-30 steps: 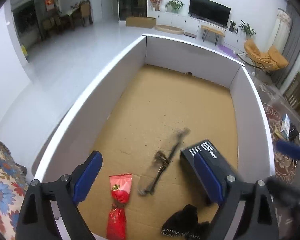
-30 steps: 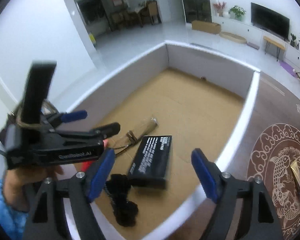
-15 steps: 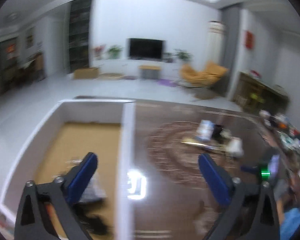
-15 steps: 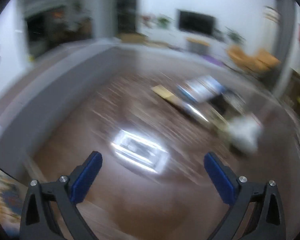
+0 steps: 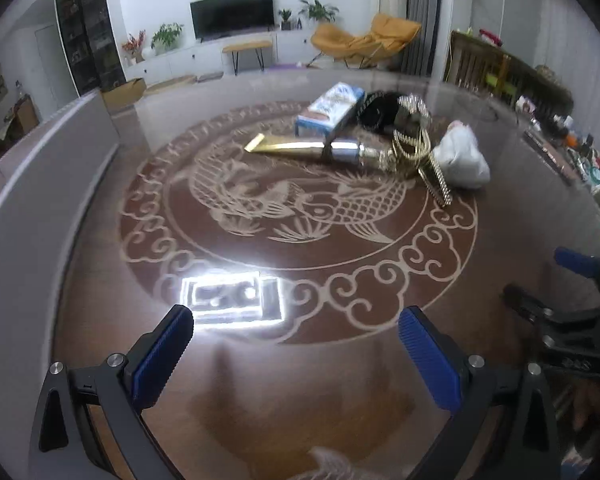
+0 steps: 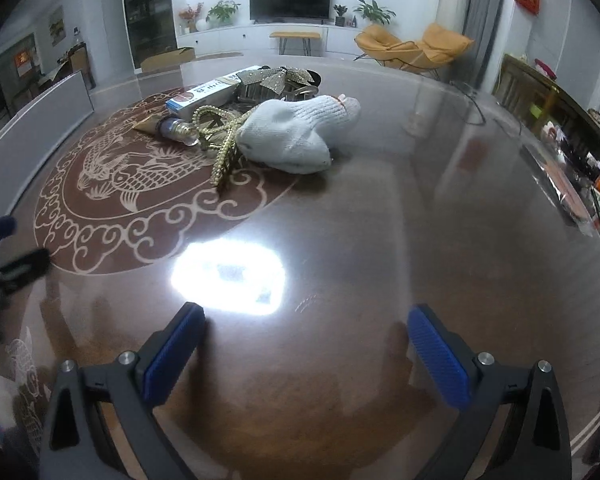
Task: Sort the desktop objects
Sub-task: 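Return both tools to the table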
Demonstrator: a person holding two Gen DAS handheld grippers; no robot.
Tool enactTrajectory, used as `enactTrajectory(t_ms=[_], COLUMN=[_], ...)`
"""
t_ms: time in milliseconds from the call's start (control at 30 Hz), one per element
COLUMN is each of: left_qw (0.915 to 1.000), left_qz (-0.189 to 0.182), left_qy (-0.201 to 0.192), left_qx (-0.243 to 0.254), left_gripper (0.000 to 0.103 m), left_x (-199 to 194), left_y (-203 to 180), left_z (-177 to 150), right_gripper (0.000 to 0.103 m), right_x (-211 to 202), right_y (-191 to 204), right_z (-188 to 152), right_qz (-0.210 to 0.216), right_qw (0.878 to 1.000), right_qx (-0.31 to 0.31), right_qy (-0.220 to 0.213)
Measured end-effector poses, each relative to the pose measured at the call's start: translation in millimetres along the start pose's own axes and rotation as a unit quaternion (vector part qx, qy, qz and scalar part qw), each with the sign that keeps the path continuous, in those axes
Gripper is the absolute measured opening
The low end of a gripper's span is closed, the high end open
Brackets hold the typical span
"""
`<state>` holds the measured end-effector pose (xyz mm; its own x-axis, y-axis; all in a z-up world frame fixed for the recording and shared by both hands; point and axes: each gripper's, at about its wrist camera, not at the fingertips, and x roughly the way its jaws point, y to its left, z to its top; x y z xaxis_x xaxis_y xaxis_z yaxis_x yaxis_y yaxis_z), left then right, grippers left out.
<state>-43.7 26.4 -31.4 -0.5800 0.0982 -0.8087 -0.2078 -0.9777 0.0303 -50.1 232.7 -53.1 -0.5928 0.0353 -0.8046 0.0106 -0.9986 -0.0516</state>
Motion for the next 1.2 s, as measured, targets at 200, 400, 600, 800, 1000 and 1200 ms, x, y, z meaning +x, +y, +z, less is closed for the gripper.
enactTrajectory(t_ms=[200,400,600,800,1000,1200], left_qw=[0.9998,0.9997,0.9998,0.9998,0.9991,0.989], left_qz=[0.004,-0.001,-0.005,-0.005,-0.002,-0.042], left_qy=[0.018,0.015,0.014,0.014,0.024,0.002], left_qx=[-0.007,-0.018,-0.016,-0.016,-0.036,-0.142], left_gripper=[0.103,0.103,0.103,0.103,0.103,0.103], left_x=[12.6,13.4,14.5,14.2,18.9,30.1], left_y=[-5.6,-2.4,-2.7,-2.8,0.4,25.1], left_z=[-4.8,-5.5,-5.0,-4.9,5.0,72.3], right_gripper=[0.102,0.102,0.102,0.103,0.103,0.103], right_x=[-0.2,-2.3,-1.6,-1.7,-2.3,-2.5], right_y=[-2.5,0.2,1.9,2.3,2.3,2.7], right_z=[-0.4,-4.8,-4.6,-4.5,-4.7,-4.7], right_qz=[0.008,0.013,0.008,0.009,0.009,0.009], right_qw=[1.0,1.0,1.0,1.0,1.0,1.0], right_qx=[0.018,0.023,0.021,0.021,0.021,0.021], right_qy=[-0.001,0.002,0.004,0.004,0.004,0.004])
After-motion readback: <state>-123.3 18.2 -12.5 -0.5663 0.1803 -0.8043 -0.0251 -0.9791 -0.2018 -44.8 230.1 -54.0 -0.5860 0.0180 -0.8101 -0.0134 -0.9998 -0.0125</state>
